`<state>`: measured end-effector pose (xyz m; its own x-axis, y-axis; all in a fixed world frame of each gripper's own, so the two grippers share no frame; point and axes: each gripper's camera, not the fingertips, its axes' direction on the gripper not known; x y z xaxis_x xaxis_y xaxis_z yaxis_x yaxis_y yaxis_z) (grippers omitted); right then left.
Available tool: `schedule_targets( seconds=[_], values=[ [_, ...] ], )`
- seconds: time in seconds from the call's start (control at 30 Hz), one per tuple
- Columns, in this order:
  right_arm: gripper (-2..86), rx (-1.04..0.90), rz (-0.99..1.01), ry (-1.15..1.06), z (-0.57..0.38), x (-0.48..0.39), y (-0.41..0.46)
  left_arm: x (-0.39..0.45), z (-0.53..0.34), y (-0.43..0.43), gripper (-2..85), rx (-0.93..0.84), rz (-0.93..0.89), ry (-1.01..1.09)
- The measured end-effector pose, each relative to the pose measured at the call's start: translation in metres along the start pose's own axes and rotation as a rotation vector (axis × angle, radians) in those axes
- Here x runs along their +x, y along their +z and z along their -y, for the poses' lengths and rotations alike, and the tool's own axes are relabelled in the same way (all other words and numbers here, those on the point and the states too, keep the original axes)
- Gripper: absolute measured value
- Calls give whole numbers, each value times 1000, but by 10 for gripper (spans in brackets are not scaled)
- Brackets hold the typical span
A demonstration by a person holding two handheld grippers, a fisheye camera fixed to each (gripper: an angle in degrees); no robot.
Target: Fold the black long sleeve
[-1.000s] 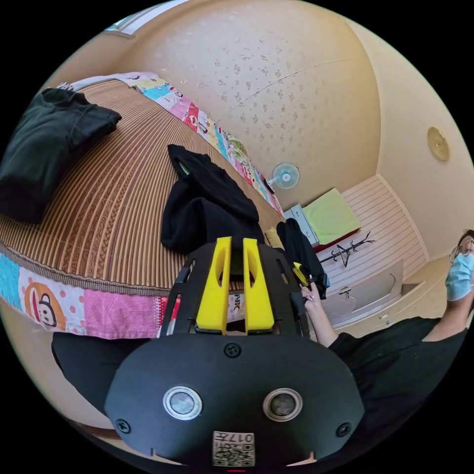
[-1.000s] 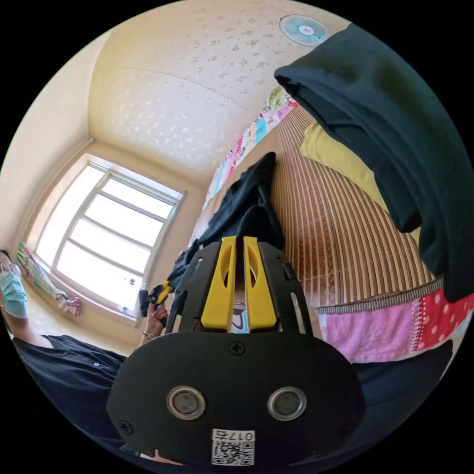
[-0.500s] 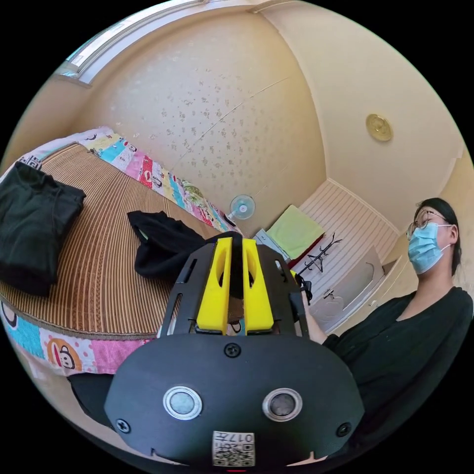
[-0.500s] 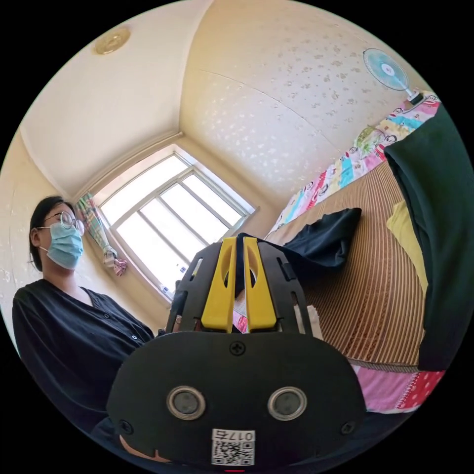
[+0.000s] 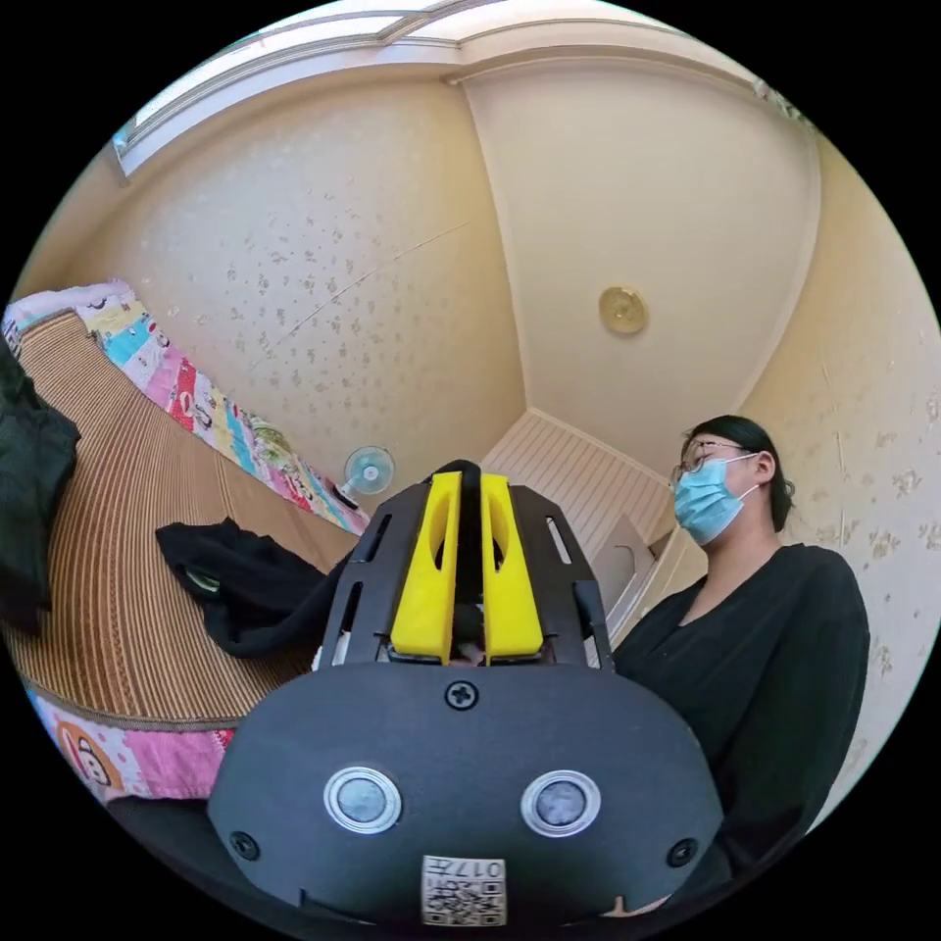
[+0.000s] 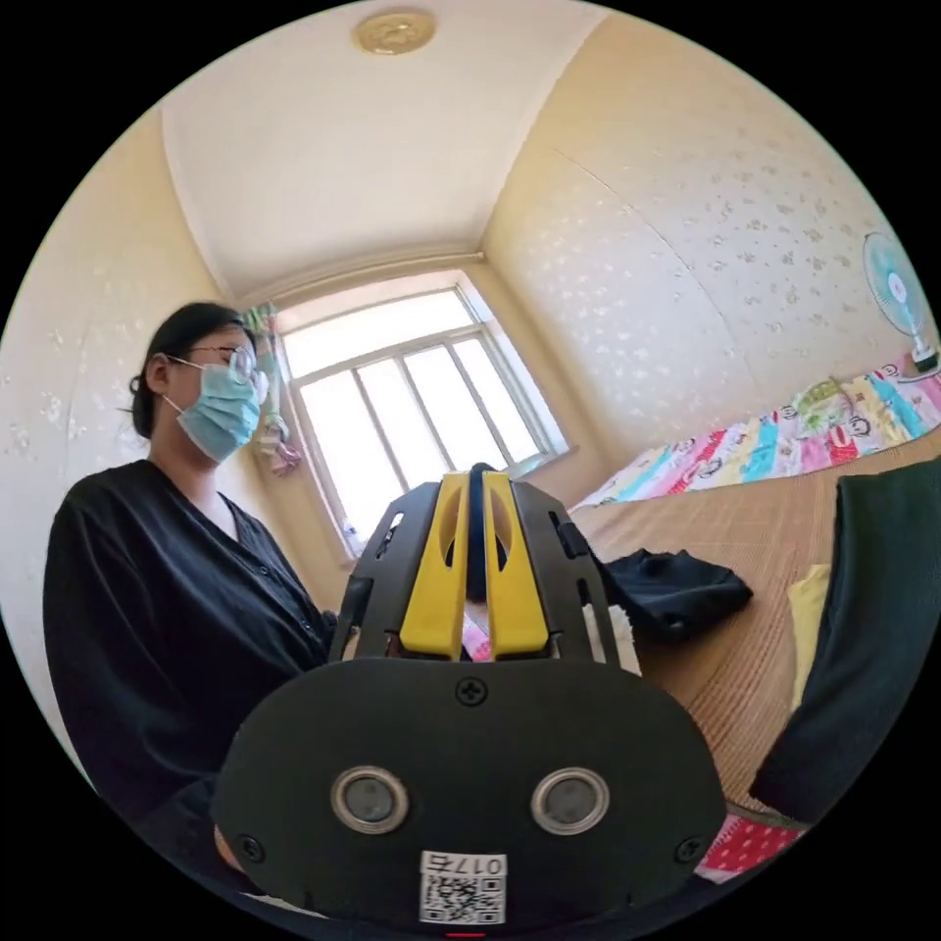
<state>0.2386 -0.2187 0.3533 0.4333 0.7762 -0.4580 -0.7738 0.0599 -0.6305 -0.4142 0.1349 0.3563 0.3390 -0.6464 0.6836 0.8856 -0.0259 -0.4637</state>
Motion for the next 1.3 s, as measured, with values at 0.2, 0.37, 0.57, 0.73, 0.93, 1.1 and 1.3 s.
schedule_targets(
  seconds=[0.2, 0.37, 0.57, 0.73, 0.93, 1.1, 1.3],
  values=[
    [27, -163, -269, 393, -33, 84, 61, -54, -22, 34, 42, -136, 269, -269],
    [24, -56, -252, 421, -23, 126, 79, -90, -2, 39, 42, -29, 275, -327],
    [21, -196, -474, 338, 85, 252, 210, -198, 120, 139, 52, -204, 501, -291],
    [11, -124, -485, 474, 80, 276, 240, -220, 126, 154, 77, -218, 685, -239],
    [5, -387, -481, 304, -30, 252, 298, -222, 21, 117, 100, -311, 778, -259],
    [4, -606, -657, 388, -123, 321, 302, -233, -57, 69, 123, -229, 706, -477],
    [4, -536, -557, 527, -174, 363, 256, -256, -91, 72, 106, -305, 594, -548]
  ],
)
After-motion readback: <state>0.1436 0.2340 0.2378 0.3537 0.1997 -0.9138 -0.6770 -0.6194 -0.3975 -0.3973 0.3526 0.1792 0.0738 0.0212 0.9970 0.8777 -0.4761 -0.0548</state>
